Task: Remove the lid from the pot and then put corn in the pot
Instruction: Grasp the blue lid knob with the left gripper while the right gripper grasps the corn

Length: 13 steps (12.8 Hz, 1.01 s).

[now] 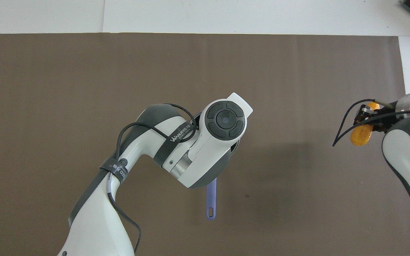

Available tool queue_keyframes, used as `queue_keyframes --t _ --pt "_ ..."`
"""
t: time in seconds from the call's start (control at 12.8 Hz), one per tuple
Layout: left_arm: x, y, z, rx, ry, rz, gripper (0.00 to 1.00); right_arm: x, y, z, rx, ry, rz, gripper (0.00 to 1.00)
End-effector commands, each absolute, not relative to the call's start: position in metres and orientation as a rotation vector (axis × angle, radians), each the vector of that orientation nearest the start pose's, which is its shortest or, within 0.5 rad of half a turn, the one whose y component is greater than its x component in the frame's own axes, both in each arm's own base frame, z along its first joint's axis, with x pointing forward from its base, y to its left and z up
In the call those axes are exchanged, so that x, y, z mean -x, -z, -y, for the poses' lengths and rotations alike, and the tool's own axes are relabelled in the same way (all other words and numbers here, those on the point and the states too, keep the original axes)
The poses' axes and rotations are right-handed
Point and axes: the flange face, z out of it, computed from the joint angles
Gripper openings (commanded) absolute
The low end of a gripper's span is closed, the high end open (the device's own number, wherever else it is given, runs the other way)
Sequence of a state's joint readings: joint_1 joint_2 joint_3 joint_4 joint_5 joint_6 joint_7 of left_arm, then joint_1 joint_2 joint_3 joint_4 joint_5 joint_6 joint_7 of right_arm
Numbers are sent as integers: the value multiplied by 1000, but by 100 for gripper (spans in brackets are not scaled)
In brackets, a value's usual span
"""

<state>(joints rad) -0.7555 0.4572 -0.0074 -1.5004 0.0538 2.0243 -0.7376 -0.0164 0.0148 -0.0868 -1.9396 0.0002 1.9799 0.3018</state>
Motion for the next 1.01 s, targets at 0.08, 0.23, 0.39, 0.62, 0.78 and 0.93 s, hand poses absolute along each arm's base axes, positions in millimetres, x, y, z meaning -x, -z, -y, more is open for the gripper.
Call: queue_keyframes --t 0.08,0.23,0.39,0.62,0.78,0.93 --pt "-498 -426 473 3129 139 -67 10 -566 -519 25 3135 41 -358 0" --pt "-497 -452 463 3135 154 -59 5 -560 -536 6 3146 -31 -295 0" --pt "-494 -465 456 3128 145 -51 3 -546 -536 -1 3150 -80 -240 0" --pt "-495 -488 418 3131 158 -14 0 -541 -535 -20 3155 -80 -163 0" --pt "-490 -490 385 3135 170 -49 0 -533 -535 -63 3162 -74 -31 0" --pt "-494 -480 346 3143 196 -29 0 -524 -534 -96 3164 -70 52 0"
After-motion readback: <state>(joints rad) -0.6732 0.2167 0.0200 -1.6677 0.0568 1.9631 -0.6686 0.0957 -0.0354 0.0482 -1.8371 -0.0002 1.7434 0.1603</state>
